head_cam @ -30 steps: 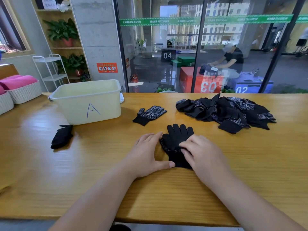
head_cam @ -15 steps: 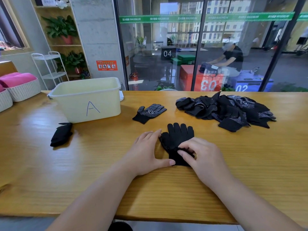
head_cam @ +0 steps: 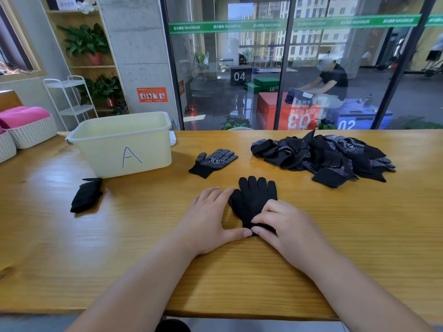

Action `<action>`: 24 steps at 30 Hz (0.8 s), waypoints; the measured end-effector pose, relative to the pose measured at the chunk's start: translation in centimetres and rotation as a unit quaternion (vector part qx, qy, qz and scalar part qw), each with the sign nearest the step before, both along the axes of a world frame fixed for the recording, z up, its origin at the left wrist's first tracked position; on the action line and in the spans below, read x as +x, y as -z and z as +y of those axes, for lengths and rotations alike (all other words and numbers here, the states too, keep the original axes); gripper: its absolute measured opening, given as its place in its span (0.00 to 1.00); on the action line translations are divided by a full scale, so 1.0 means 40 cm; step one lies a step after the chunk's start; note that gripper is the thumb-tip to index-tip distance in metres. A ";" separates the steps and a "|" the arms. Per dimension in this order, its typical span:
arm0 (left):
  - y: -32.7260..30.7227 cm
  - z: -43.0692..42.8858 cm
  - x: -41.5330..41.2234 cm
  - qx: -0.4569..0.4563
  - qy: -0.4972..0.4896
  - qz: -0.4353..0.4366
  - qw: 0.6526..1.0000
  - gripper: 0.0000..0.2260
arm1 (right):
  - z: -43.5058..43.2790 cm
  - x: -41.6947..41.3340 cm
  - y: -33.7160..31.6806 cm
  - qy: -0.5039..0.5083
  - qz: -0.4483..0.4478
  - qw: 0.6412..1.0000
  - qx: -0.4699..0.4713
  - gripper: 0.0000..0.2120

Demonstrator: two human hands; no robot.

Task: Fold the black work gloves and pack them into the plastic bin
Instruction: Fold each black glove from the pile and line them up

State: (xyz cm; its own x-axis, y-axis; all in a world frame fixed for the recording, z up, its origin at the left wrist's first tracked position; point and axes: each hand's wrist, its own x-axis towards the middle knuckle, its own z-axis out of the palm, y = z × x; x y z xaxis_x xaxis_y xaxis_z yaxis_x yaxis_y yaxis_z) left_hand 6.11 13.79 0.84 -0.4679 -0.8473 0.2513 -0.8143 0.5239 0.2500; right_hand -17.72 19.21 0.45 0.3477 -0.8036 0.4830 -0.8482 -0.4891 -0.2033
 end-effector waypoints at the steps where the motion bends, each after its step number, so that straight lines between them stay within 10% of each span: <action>1: -0.001 0.001 0.000 -0.008 0.005 0.004 1.000 0.50 | 0.000 -0.003 -0.002 -0.001 -0.002 1.000 0.015 0.14; 11: 0.003 -0.005 -0.001 -0.045 0.124 0.065 0.989 0.17 | -0.002 -0.049 -0.012 0.008 -0.085 0.990 0.115 0.03; 24: -0.001 0.006 -0.006 -0.013 0.148 0.115 0.982 0.07 | -0.005 -0.069 -0.026 -0.008 -0.090 0.986 0.140 0.02</action>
State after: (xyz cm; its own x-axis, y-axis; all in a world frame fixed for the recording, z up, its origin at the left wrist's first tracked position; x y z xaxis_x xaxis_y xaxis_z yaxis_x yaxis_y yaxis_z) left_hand 5.86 14.03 0.89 -0.6213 -0.6744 0.3989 -0.5485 0.7379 0.3933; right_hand -20.49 19.03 1.51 0.2900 -0.9095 0.2980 -0.7783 -0.4053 -0.4795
